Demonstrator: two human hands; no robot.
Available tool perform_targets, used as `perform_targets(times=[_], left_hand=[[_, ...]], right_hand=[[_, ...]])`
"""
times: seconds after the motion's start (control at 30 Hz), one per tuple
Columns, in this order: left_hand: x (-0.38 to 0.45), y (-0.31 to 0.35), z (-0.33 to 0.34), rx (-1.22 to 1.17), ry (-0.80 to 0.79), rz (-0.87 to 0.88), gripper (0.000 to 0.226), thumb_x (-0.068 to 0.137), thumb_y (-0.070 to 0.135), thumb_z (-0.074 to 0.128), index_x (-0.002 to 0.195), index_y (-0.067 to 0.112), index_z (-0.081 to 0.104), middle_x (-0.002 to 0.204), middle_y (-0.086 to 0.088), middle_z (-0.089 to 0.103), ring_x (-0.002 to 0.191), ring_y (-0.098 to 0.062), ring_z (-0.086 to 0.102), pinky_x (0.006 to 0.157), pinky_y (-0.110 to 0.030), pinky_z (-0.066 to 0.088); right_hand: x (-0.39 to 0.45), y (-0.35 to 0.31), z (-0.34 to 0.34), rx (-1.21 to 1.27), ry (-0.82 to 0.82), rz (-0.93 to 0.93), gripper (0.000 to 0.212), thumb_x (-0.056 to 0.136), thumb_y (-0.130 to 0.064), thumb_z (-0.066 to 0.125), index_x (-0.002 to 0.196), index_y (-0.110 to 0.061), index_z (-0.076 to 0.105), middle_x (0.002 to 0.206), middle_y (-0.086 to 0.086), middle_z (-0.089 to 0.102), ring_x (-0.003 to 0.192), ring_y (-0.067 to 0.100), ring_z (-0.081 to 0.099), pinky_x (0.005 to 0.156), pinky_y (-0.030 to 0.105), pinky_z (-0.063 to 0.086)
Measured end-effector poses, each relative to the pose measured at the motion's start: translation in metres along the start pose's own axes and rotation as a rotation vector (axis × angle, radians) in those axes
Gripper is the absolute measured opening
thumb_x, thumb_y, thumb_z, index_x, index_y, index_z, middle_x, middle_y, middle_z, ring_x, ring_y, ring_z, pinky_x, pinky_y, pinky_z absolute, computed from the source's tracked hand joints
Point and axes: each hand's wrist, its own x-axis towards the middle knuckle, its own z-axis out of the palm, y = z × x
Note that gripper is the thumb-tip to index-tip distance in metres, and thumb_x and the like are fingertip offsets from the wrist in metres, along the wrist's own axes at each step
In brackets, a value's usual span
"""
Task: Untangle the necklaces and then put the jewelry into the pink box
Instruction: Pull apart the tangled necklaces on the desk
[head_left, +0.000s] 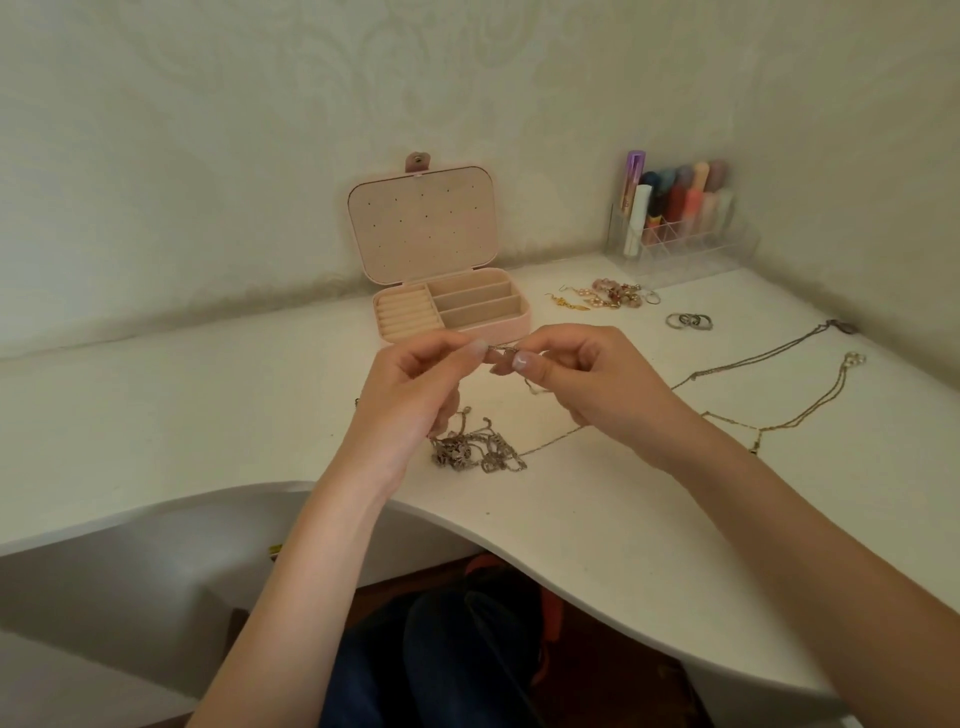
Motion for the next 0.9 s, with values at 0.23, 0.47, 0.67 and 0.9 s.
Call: perform_targets(times=[0.23,0.47,0.67,0.9], left_hand=[[0.0029,-0.0025,0.0014,0.296,0.111,0.093,0.023,0.088,0.023,0.063,0.067,0.029,0.066,0.075,0.007,0.063,0.062,-0.007,0.055,0.056,-0.025,0.039],[0.0015,-0.0009,-0.0005,0.337,0.046,0.038,0.011,0.073,0.034,0.057,0.070,0.027,0.065,0.067,0.001,0.065,0.064,-0.015,0.058,0.060,-0.034,0.048],[0.0008,0.0014,0.0004,0.415,-0.091,0.025,0.007,0.083,0.015,0.063,0.076,0.012,0.066,0.073,0.007,0.066,0.061,0.000,0.057,0.072,-0.024,0.041],[0.0002,0.0071,0.0047,0.232,-0.200,-0.044,0.021,0.090,0.006,0.054,0.074,0.006,0.068,0.084,-0.001,0.074,0.087,-0.012,0.068,0.086,-0.026,0.049]], right_hand=[[0.0025,0.0068,-0.0024,-0.005,0.052,0.039,0.008,0.085,-0.026,0.067,0.081,-0.022,0.073,0.068,0.009,0.056,0.059,0.016,0.049,0.047,0.023,0.041],[0.0013,0.0006,-0.0091,0.289,0.031,0.197,0.012,0.093,-0.022,0.057,0.083,-0.018,0.063,0.075,-0.002,0.060,0.063,0.010,0.053,0.045,0.019,0.034],[0.0023,-0.0015,-0.0078,0.403,0.041,0.248,0.015,0.093,-0.020,0.056,0.078,-0.018,0.060,0.059,-0.004,0.030,0.054,0.010,0.023,0.042,0.017,0.023],[0.0030,-0.0029,-0.0067,0.401,0.079,0.242,0.026,0.093,-0.018,0.055,0.069,-0.025,0.061,0.058,-0.004,0.032,0.054,0.011,0.025,0.043,0.019,0.023]])
